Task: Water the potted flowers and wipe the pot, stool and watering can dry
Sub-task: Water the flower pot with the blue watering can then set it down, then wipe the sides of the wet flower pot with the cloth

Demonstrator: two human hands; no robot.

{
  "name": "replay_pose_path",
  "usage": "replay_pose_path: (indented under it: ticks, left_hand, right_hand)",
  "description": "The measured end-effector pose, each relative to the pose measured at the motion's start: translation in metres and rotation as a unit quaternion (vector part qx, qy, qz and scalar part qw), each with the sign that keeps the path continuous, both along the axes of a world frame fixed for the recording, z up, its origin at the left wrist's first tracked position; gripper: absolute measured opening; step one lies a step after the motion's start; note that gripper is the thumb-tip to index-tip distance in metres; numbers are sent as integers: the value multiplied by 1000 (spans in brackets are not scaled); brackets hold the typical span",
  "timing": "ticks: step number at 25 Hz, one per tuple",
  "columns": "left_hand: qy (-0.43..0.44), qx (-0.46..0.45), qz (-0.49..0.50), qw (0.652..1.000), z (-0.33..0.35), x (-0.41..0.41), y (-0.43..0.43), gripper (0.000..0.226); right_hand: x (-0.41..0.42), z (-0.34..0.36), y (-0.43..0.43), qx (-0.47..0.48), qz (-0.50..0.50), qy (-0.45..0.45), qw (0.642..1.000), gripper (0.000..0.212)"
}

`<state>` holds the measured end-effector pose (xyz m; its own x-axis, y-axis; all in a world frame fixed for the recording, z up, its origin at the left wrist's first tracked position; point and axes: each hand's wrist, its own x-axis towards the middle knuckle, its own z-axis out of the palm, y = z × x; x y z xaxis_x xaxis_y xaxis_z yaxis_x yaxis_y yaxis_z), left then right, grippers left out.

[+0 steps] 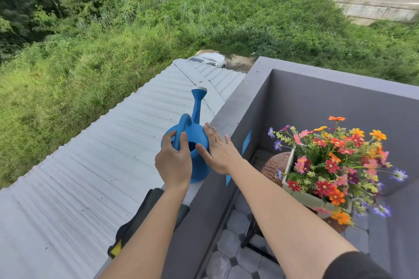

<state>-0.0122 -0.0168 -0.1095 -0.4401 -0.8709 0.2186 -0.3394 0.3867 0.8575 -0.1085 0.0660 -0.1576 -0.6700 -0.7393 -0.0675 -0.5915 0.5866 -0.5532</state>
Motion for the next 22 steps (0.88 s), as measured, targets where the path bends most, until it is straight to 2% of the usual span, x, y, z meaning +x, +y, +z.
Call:
replay_pose_path:
  ticks: [8, 13, 15, 19, 22]
  left_hand:
    - [-33, 41, -89, 995, 7, 0, 3, 24]
    - [-46, 39, -90, 994, 13, 2, 11, 30]
    - [-53, 37, -107, 992, 16, 7, 11, 33]
    - [-7, 70, -98, 993, 8, 36, -4, 36]
    - [-86, 72, -77, 991, -33, 68, -21, 49]
  right_hand:
    - [-5, 3, 9, 0, -3, 4, 1000, 68]
    - [-2, 6, 16, -1, -13, 1, 1000, 68]
    - [4, 1, 18, -33, -34, -27, 999, 68]
    - [31, -23, 29, -99, -151, -122, 976, 67]
    - [69, -48, 29, -69, -198, -187, 960, 67]
